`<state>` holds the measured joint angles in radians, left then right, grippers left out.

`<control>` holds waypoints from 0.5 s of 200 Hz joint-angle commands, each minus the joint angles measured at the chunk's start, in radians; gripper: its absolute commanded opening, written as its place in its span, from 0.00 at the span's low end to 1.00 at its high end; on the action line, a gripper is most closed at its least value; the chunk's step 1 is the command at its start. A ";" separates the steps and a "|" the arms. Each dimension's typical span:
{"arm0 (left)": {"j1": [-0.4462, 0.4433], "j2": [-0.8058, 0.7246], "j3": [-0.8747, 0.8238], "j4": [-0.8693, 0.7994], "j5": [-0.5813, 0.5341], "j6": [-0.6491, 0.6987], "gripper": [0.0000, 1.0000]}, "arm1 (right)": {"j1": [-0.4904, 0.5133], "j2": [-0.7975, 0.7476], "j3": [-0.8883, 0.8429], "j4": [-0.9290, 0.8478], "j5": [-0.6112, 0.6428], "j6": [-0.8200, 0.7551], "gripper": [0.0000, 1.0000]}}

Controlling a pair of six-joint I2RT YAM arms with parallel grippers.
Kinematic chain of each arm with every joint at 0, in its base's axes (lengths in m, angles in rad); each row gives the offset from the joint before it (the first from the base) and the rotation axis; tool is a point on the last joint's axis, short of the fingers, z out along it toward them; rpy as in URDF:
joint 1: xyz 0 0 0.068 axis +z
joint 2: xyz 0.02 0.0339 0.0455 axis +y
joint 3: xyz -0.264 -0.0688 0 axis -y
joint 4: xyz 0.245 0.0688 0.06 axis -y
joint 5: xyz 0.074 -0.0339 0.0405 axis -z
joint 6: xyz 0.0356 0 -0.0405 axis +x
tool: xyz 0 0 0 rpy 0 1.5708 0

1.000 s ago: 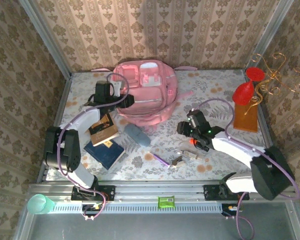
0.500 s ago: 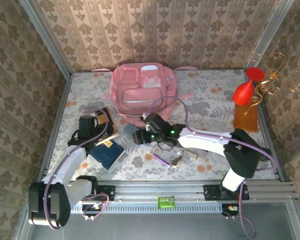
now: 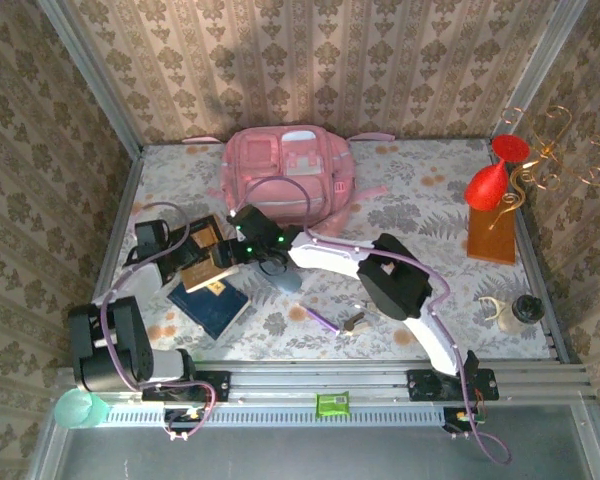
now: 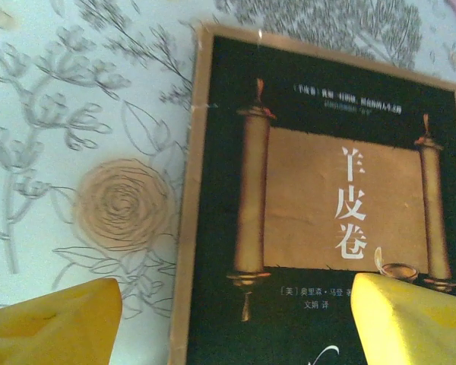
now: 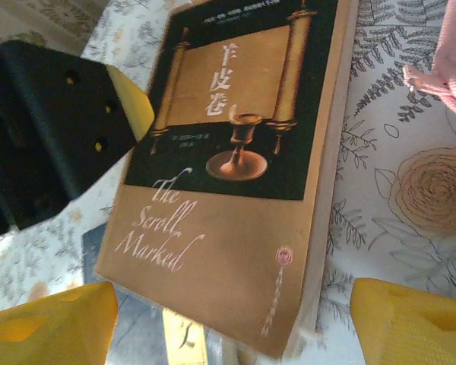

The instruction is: Pack the student bag

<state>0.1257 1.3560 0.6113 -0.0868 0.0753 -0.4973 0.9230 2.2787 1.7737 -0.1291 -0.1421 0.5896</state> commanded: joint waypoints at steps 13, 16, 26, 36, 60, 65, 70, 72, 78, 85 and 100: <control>0.004 0.039 0.009 0.037 0.103 0.013 0.77 | 0.000 0.112 0.148 -0.131 0.033 0.021 0.78; 0.003 0.041 0.007 0.038 0.108 0.012 0.77 | -0.001 0.124 0.161 -0.138 0.031 0.021 0.78; 0.003 0.050 0.002 0.038 0.118 0.010 0.77 | -0.001 0.162 0.210 -0.162 0.019 0.029 0.76; 0.003 0.058 -0.005 0.038 0.129 0.007 0.77 | -0.001 0.189 0.247 -0.175 0.007 0.029 0.73; 0.004 0.083 -0.036 0.079 0.183 -0.025 0.76 | -0.001 0.226 0.294 -0.168 -0.024 0.049 0.63; 0.004 0.091 -0.043 0.086 0.196 -0.032 0.76 | 0.000 0.231 0.302 -0.171 -0.028 0.051 0.61; 0.005 0.096 -0.046 0.096 0.206 -0.039 0.76 | 0.000 0.237 0.309 -0.173 -0.032 0.053 0.60; 0.005 0.098 -0.047 0.099 0.210 -0.041 0.76 | 0.000 0.238 0.312 -0.173 -0.034 0.054 0.59; 0.005 0.104 -0.053 0.112 0.222 -0.048 0.75 | -0.001 0.242 0.318 -0.175 -0.037 0.055 0.57; 0.005 0.107 -0.057 0.121 0.228 -0.052 0.74 | 0.000 0.245 0.323 -0.177 -0.040 0.056 0.55; 0.005 0.105 -0.065 0.143 0.234 -0.062 0.72 | -0.001 0.249 0.330 -0.175 -0.051 0.059 0.50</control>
<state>0.1394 1.4399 0.5808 0.0044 0.2050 -0.5182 0.9150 2.4943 2.0670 -0.2749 -0.1444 0.6327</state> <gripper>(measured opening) 0.734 0.533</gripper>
